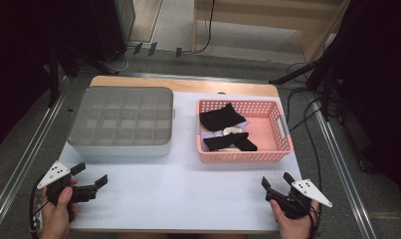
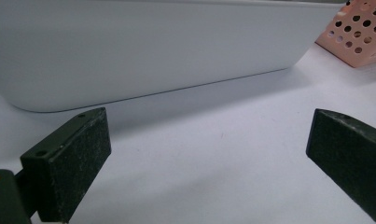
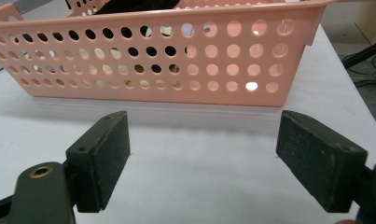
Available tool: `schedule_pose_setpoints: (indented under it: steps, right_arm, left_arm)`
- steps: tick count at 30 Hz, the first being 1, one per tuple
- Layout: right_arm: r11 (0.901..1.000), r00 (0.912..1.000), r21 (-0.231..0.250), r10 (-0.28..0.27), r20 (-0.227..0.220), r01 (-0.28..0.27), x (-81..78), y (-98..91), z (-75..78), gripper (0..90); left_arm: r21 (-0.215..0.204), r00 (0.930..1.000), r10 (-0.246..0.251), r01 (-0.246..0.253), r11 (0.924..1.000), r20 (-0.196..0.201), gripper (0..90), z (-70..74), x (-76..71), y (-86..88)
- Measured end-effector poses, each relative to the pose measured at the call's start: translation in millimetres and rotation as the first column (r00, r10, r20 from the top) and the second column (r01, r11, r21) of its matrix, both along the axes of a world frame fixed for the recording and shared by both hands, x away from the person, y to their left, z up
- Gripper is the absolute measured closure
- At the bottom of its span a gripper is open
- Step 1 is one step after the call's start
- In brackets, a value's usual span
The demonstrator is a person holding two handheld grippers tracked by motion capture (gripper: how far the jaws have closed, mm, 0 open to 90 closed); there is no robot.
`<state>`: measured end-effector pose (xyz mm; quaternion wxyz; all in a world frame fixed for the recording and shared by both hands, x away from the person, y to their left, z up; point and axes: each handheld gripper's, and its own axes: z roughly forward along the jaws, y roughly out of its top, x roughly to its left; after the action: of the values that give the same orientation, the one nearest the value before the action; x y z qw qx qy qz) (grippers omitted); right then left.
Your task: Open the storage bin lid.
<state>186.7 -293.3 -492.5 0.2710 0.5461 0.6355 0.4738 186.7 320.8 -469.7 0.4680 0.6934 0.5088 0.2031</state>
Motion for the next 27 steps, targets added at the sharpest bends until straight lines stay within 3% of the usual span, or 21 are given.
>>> schedule_pose_setpoints:
  steps: [4, 7, 11, 13, 15, 17, 19, 23, 24, 27]
  right_arm:
    - [0.9999, 0.9999, -0.011, -0.009, 0.011, 0.009, -1.6, 1.3, 0.9, 17.9]
    - [1.0000, 0.9999, 0.007, 0.001, 0.013, -0.001, -3.7, 6.1, 1.8, 16.5]
    - [0.9997, 0.9997, -0.006, 0.022, 0.012, -0.022, -5.8, 20.5, 5.0, 15.5]
    - [0.9993, 0.9992, 0.011, 0.035, 0.019, -0.035, -6.8, 29.3, 10.5, 15.0]
    - [0.9983, 0.9980, 0.013, 0.057, 0.027, -0.057, -6.7, 41.5, 17.0, 15.6]
    - [0.9973, 0.9972, 0.014, 0.072, 0.021, -0.072, -6.0, 46.9, 19.0, 17.6]
    - [0.9913, 0.9912, 0.012, 0.131, 0.017, -0.131, -2.9, 65.2, 25.5, 18.9]
    - [0.9857, 0.9859, 0.017, 0.167, 0.008, -0.167, -0.7, 82.8, 30.1, 16.0]
    - [0.9812, 0.9813, 0.013, 0.193, 0.003, -0.193, 1.9, 94.5, 32.6, 14.9]
    - [0.9763, 0.9763, 0.009, 0.216, 0.006, -0.216, 4.1, 105.5, 35.5, 14.8]
  left_arm:
    - [-0.003, 0.9999, 0.007, -0.007, 1.0000, 0.007, 0.4, 0.0, -0.7, -0.8]
    - [-0.001, 0.9999, 0.003, -0.003, 1.0000, 0.014, 0.4, 0.6, -2.1, -0.6]
    - [-0.013, 0.9998, -0.001, 0.001, 0.9999, 0.019, 0.3, 1.2, -2.7, 0.8]
    - [-0.023, 0.9997, 0.005, -0.004, 0.9997, 0.023, 0.4, 1.6, -2.9, 1.5]
    - [-0.056, 1.0000, 0.004, -0.003, 0.9984, 0.004, 0.4, 3.6, -1.1, 5.2]
    - [-0.053, 1.0000, 0.008, -0.008, 0.9986, 0.005, 0.3, 4.3, -1.1, 5.7]
    - [-0.034, 0.9999, 0.014, -0.014, 0.9993, 0.003, 0.3, 5.3, -0.4, 4.6]
    - [-0.022, 0.9997, 0.024, -0.024, 0.9995, 0.007, 0.3, 6.3, -0.1, 3.4]
    - [-0.030, 0.9996, 0.026, -0.026, 0.9992, 0.009, 0.3, 7.2, -0.5, 4.6]
    - [-0.043, 0.9994, 0.033, -0.033, 0.9985, 0.013, 0.3, 8.6, -1.5, 7.3]
